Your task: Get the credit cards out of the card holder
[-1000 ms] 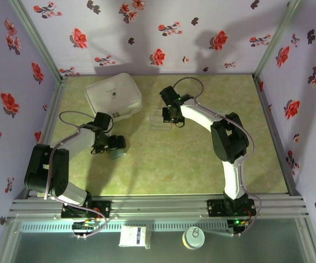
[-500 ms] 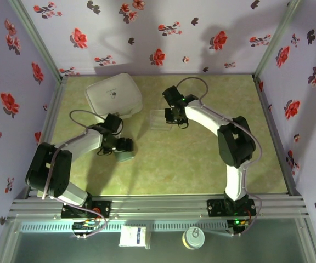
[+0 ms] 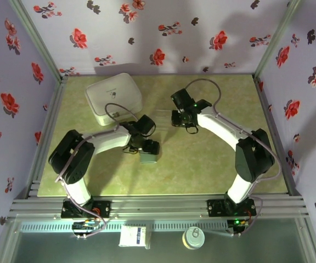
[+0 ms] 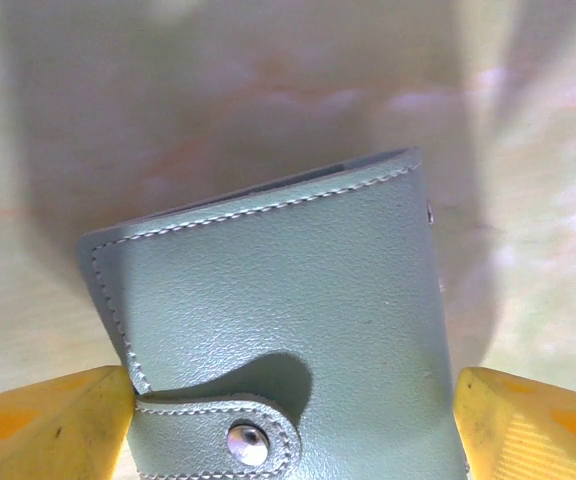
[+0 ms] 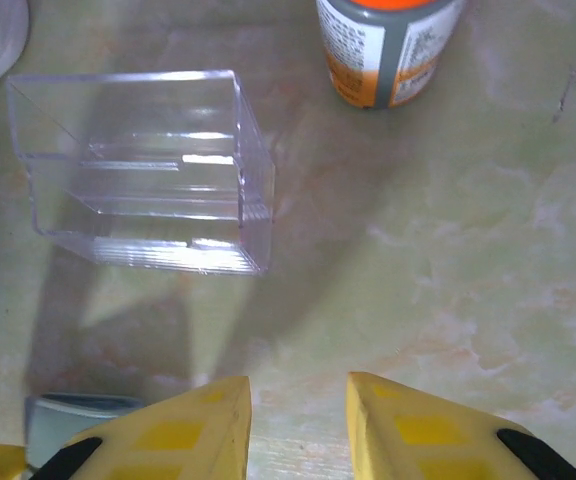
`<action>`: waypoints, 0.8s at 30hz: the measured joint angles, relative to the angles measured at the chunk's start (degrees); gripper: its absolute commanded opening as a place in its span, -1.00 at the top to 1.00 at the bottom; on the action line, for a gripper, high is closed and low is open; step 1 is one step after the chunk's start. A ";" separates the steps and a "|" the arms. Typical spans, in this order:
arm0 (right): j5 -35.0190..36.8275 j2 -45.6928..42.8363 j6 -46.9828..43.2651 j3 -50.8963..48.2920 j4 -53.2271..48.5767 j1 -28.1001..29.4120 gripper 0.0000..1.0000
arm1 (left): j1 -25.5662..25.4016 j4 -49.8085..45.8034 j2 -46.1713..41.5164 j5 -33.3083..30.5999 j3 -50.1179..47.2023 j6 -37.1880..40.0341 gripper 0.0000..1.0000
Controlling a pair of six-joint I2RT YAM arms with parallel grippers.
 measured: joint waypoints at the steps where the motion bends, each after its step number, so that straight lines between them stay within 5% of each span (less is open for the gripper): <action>1: 0.00 -0.55 0.00 -0.57 -0.02 0.00 0.36 | -1.14 0.17 0.46 -0.02 0.79 -0.72 -0.61; 6: 0.00 -3.39 0.02 -3.34 0.02 -0.07 0.35 | -4.63 -0.04 0.70 -0.96 2.56 -3.45 -0.45; 16: -0.50 -5.92 1.16 -7.82 0.59 -0.04 0.35 | -6.10 -5.44 0.57 -7.19 5.86 -5.95 0.15; 24: -2.84 -6.34 2.40 -9.86 1.42 -0.04 0.35 | -6.32 -6.47 1.44 -7.91 5.86 -7.37 0.29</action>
